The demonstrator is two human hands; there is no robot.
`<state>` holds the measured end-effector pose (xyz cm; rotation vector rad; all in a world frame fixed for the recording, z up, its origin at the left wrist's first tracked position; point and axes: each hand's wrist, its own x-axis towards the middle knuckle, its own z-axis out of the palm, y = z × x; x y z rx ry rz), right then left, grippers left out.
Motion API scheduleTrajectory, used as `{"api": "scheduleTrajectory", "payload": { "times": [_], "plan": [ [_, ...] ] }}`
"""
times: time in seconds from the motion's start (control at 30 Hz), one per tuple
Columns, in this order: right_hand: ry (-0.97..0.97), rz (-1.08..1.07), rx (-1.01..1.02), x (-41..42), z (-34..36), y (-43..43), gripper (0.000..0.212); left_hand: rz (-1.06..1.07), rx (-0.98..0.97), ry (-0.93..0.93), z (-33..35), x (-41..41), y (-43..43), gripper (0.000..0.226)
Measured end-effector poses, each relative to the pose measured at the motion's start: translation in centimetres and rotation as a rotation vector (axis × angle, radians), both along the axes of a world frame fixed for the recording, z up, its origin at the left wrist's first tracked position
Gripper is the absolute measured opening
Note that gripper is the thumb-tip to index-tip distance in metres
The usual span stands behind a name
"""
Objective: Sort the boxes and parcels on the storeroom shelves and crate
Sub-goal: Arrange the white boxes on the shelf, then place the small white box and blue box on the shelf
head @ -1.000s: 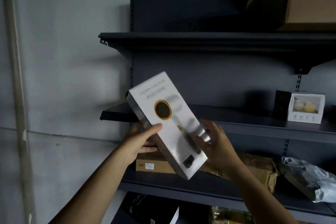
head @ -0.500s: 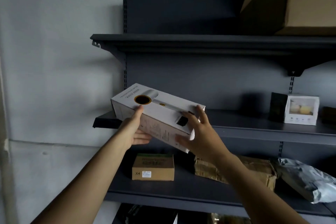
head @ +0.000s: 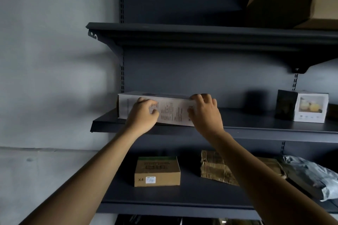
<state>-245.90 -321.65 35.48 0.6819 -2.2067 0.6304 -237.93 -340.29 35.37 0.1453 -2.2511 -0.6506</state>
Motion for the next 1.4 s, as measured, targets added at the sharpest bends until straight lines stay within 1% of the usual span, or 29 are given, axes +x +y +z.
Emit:
{"api": "scheduleTrajectory", "payload": {
  "times": [0.1, 0.17, 0.27, 0.33, 0.4, 0.47, 0.57, 0.67, 0.73, 0.83, 0.93, 1.03, 1.2, 1.27, 1.4],
  "plan": [
    [0.084, -0.15, 0.066, -1.1, -0.1, -1.2, 0.04, -0.018, -0.106, -0.031, -0.2, -1.6, -0.8, 0.041],
    [0.068, -0.198, 0.14, -2.0, 0.0, -2.2, 0.041, -0.048, -0.13, -0.086, -0.3, -2.7, -1.3, 0.044],
    [-0.041, -0.198, 0.219, -3.4, 0.2, -3.2, 0.047, -0.105, -0.148, -0.201, -0.2, -4.1, -2.0, 0.05],
    [-0.148, -0.143, 0.242, -4.1, 0.0, -3.4, 0.055, -0.134, -0.133, -0.29, 0.0, -4.9, -2.5, 0.054],
    [-0.212, -0.097, 0.241, -4.3, -0.3, -3.2, 0.059, -0.15, -0.092, -0.342, 0.2, -5.6, -2.5, 0.055],
    [-0.231, -0.066, 0.19, -4.3, -0.5, -2.5, 0.059, -0.142, -0.098, -0.313, 0.2, -6.3, -1.7, 0.053],
    [-0.23, -0.029, 0.075, -4.1, -0.6, -0.5, 0.054, -0.165, -0.13, -0.18, -0.1, -7.4, 1.1, 0.046],
    [-0.254, 0.018, -0.135, -3.5, -0.8, 2.7, 0.047, -0.261, -0.04, -0.063, -0.4, -8.2, 4.7, 0.035],
    [-0.274, 0.023, -0.239, -3.0, -0.9, 5.4, 0.04, -0.331, 0.017, -0.002, -0.6, -8.4, 7.6, 0.03],
    [-0.326, 0.019, -0.386, -2.6, -1.5, 10.3, 0.03, -0.428, 0.067, 0.027, -1.3, -8.3, 12.6, 0.024],
    [-0.335, 0.026, -0.452, -2.3, -2.3, 15.9, 0.027, -0.523, 0.112, 0.014, -2.4, -8.4, 18.1, 0.017],
    [-0.335, 0.018, -0.539, -1.9, -3.1, 22.5, 0.028, -0.579, 0.161, 0.001, -3.4, -8.4, 24.5, 0.017],
    [-0.356, 0.041, -0.676, -0.7, -4.6, 35.8, 0.016, -0.629, 0.241, -0.008, -5.2, -8.5, 38.4, 0.017],
    [-0.357, 0.05, -0.719, -0.4, -5.2, 40.7, 0.015, -0.657, 0.254, -0.014, -5.6, -8.6, 43.8, 0.018],
    [-0.359, -0.025, -0.733, 0.5, -6.6, 51.5, 0.017, -0.757, 0.262, -0.007, -6.3, -9.2, 55.6, 0.021]
  ]
}}
